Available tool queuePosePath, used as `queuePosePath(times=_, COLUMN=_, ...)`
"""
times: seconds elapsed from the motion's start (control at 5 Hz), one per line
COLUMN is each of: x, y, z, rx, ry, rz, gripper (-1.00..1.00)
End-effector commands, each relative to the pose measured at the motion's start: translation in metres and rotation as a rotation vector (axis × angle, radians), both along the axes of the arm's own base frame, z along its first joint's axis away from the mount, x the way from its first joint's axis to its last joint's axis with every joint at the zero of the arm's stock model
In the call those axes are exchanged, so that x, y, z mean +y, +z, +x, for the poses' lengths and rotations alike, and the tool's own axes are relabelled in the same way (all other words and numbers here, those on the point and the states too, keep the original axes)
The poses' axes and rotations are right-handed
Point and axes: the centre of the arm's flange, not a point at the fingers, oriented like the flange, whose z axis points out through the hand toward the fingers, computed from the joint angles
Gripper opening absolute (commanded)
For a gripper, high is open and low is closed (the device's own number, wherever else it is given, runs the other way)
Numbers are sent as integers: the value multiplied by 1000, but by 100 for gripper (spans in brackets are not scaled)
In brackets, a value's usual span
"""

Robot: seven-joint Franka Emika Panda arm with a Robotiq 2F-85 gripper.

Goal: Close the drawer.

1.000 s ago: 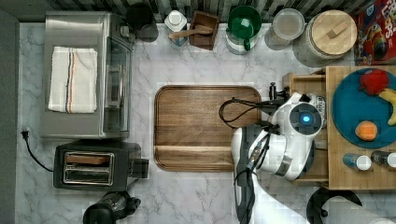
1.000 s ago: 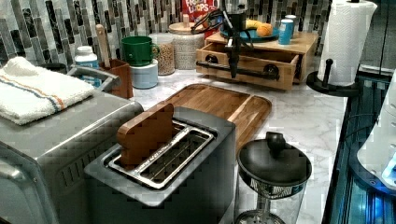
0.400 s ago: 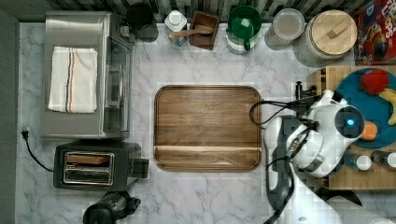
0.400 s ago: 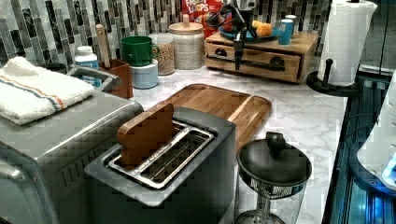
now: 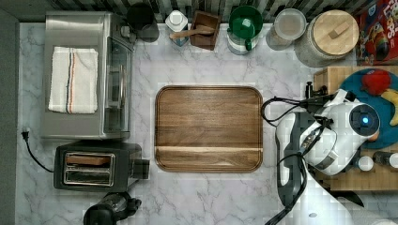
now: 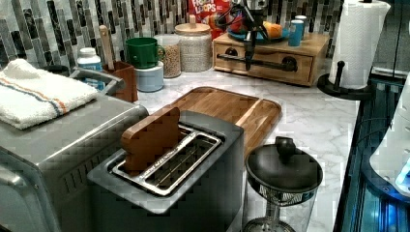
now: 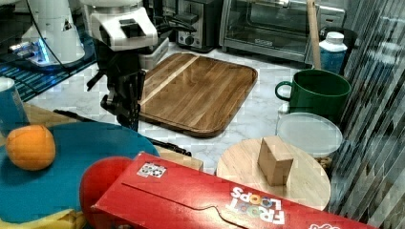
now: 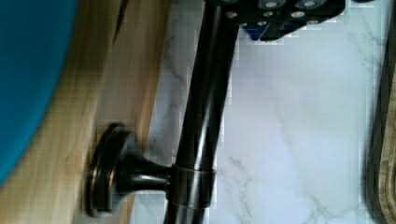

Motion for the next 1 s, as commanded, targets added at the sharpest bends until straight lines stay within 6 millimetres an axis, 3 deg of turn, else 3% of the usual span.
queuePosePath(times=0.2, x=-95, y=99, z=-1, rx=-166, ry=-159, rz=-283, gripper=-100)
queuePosePath(times=1.0, x=-95, y=99, z=-1, rx=-166, ry=-158, rz=-283, gripper=-100)
